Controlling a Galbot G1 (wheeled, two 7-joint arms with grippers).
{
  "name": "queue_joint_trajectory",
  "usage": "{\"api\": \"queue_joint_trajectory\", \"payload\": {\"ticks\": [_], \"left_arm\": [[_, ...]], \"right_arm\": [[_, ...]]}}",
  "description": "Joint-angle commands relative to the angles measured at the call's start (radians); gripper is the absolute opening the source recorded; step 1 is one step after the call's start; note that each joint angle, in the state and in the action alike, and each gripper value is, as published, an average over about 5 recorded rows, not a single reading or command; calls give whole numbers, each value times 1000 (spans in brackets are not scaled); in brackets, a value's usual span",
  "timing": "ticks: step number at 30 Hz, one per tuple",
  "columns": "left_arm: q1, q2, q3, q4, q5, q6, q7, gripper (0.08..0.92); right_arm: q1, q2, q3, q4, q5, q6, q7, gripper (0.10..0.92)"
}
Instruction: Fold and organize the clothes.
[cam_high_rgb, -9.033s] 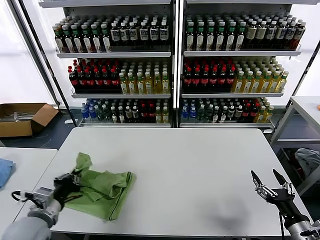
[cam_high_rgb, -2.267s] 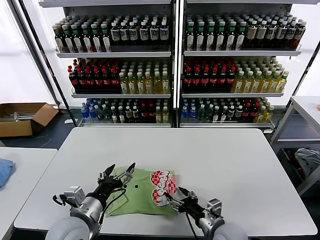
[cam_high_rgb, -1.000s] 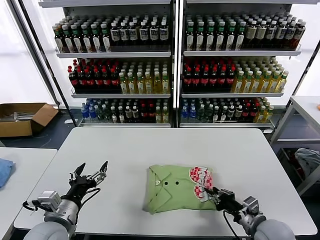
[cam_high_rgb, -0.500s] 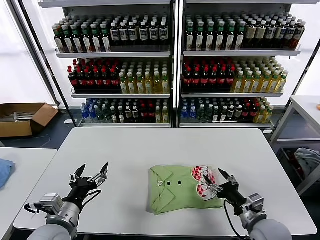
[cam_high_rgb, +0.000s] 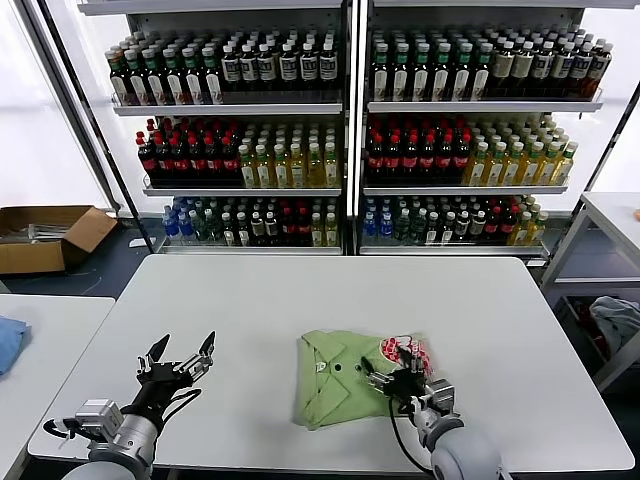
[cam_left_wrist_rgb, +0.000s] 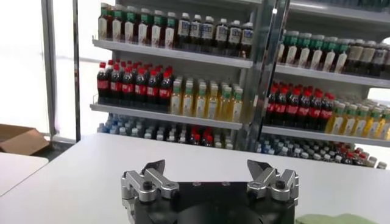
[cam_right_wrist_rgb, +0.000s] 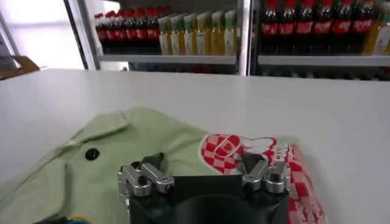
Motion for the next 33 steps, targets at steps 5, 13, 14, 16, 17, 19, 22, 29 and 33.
{"api": "queue_joint_trajectory", "payload": {"ticks": [5,13,14,16,17,19,22,29,33], "left_arm": [[5,-3,-22,-6,12,-9,26,823],[-18,9,-61,20,26,-32,70,823],[-17,11,-71,24,29,-40,81,823],[-12,14,-91,30,35,-58,104,823],[-9,14,-102,33,37,-65,118,823],[-4,9,-123,36,37,-74,143,823],[-2,-8,-150,32,39,-74,178,823],[-20,-21,-214,59,60,-69,239,823],[-12,-25,-235,59,53,-71,256,823]], "right_arm": [[-78,-67,215,297,-13,126,3,823],[-237,-43,509,297,86,180,-72,823],[-260,-32,543,295,91,187,-90,823],[-300,-11,609,291,97,201,-124,823],[-320,1,640,289,99,208,-140,823],[-351,27,694,288,102,216,-171,823],[-384,67,739,289,100,226,-206,823],[-410,110,766,280,81,235,-217,823],[-415,115,776,272,81,245,-207,823]]}}
